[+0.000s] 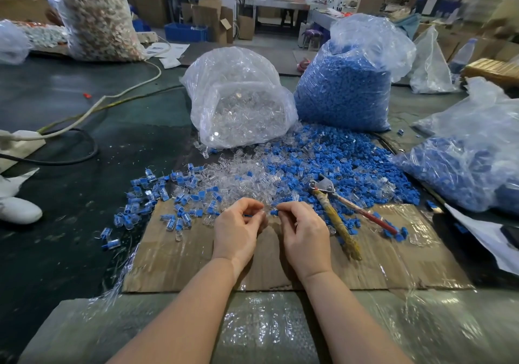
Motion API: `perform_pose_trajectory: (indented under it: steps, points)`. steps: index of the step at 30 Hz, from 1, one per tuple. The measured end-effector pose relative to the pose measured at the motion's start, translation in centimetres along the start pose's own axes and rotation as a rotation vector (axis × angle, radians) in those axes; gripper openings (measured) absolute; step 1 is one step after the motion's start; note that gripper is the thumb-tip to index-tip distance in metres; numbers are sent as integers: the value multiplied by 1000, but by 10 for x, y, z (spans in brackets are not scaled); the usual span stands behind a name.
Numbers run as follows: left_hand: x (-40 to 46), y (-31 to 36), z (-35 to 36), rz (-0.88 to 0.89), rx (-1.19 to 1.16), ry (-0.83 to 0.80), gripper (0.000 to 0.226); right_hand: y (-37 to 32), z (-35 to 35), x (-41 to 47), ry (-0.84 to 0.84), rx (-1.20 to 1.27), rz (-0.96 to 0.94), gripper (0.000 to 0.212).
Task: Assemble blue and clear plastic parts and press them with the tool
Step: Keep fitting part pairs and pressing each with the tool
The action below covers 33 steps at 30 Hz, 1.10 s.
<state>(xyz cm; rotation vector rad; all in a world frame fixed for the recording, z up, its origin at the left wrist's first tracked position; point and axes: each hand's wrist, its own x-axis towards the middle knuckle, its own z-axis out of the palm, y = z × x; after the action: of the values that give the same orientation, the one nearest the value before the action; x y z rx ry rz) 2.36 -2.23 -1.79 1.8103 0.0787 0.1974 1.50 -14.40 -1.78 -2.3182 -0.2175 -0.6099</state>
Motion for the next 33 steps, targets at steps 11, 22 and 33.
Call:
perform_pose_trajectory:
  steps: [11, 22, 33]
  points:
    - [0, 0, 0, -11, 1, -8, 23, -1, 0, 0, -11, -16, -12, 7]
    - [-1, 4, -1, -40, -64, -45, 17, -2, 1, -1, -10, -55, -60, 5]
    - [-2, 0, 0, -15, -36, -82, 20, -3, 3, -2, -10, -61, -76, 7]
